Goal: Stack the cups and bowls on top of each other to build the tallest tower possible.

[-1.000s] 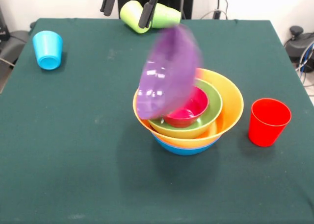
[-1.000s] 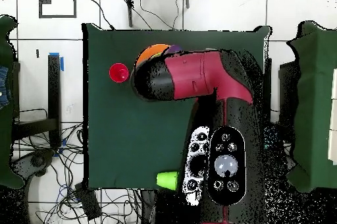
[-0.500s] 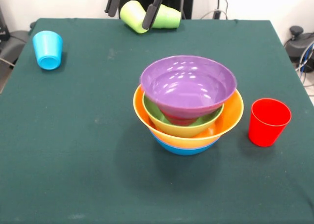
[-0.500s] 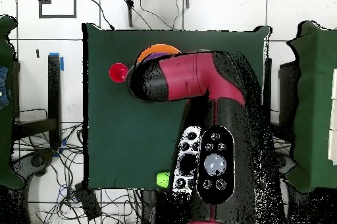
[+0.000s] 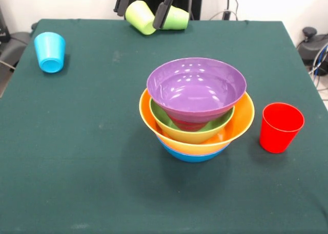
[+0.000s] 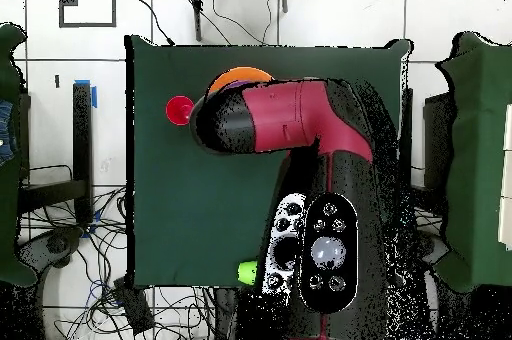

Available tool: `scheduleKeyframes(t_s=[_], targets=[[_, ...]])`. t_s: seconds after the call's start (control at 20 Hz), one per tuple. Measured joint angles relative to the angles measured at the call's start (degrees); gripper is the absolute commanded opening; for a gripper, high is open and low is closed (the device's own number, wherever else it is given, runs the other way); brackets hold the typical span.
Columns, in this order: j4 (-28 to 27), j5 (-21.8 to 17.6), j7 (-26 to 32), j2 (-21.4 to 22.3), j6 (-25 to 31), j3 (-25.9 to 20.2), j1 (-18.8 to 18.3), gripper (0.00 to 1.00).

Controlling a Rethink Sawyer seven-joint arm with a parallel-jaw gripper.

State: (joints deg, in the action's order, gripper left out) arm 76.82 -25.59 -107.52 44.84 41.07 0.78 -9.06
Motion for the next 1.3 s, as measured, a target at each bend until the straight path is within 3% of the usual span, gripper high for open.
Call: scheduleKeyframes(t_s=[0.5, 0.7, 1.0, 1.3], targets=[[0.03, 2.63, 0.0, 0.11, 0.0, 0.14, -0.58, 1.0], [1.18, 5.03, 0.0, 1.12, -0.36, -0.65, -2.5, 1.0], [7.65, 11.07, 0.0, 5.03, -2.32, -2.84, -8.08, 1.0], [17.23, 16.17, 0.0, 8.44, -8.03, -6.77, -16.47, 1.0]])
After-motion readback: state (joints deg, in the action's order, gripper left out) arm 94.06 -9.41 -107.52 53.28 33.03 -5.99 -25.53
